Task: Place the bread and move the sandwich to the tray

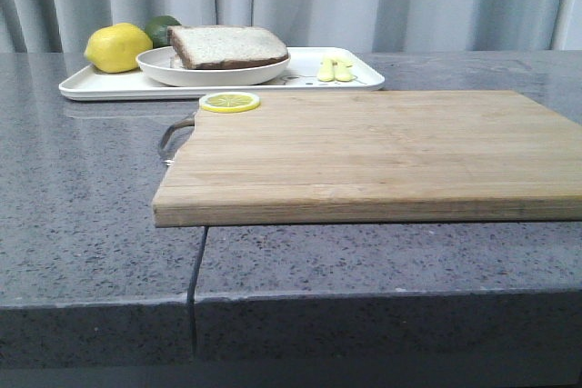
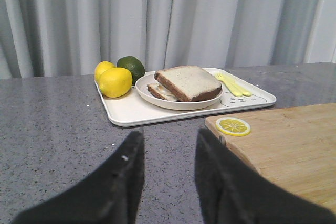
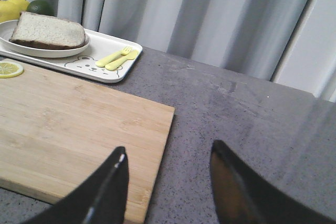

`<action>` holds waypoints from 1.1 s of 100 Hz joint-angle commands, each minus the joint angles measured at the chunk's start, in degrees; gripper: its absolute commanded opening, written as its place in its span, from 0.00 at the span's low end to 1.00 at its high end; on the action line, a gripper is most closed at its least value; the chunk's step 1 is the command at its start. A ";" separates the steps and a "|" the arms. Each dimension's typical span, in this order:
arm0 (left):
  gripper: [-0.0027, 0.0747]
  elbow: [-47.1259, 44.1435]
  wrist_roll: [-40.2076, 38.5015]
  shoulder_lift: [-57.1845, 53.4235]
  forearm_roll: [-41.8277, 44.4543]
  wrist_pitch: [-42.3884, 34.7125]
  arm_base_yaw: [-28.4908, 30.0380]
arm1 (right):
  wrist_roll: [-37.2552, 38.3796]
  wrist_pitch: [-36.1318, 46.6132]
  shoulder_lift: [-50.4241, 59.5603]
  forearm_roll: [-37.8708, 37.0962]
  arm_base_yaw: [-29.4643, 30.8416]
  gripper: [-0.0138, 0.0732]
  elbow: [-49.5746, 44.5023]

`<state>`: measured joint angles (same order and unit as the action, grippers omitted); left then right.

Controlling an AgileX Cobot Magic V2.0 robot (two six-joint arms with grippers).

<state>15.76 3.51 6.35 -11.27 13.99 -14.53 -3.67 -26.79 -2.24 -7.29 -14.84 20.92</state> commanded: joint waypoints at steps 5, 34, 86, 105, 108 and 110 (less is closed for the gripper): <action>0.05 1.55 -0.06 0.56 -0.11 -4.22 -0.35 | -0.38 7.29 -0.81 -0.83 0.41 0.36 1.16; 0.01 1.55 -0.06 0.56 -1.62 -3.95 -0.35 | -0.38 7.98 -0.81 -0.83 0.41 0.08 1.16; 0.01 1.55 -0.06 0.56 -1.87 -3.95 -0.35 | -0.38 7.98 -0.81 -0.83 0.41 0.08 1.16; 0.01 0.14 0.22 0.10 2.43 -3.95 1.28 | -0.38 7.98 -0.81 -0.83 0.41 0.08 1.11; 0.01 -0.42 0.22 -0.16 3.82 -3.95 2.12 | -0.38 7.98 -0.81 -0.83 0.41 0.08 1.11; 0.01 -0.85 0.22 -0.16 5.25 -3.95 2.88 | -0.38 7.98 -0.81 -0.83 0.41 0.08 1.11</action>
<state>14.58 3.63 6.01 -9.45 13.99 -13.76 -3.67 -23.56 -2.24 -7.29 -14.84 20.92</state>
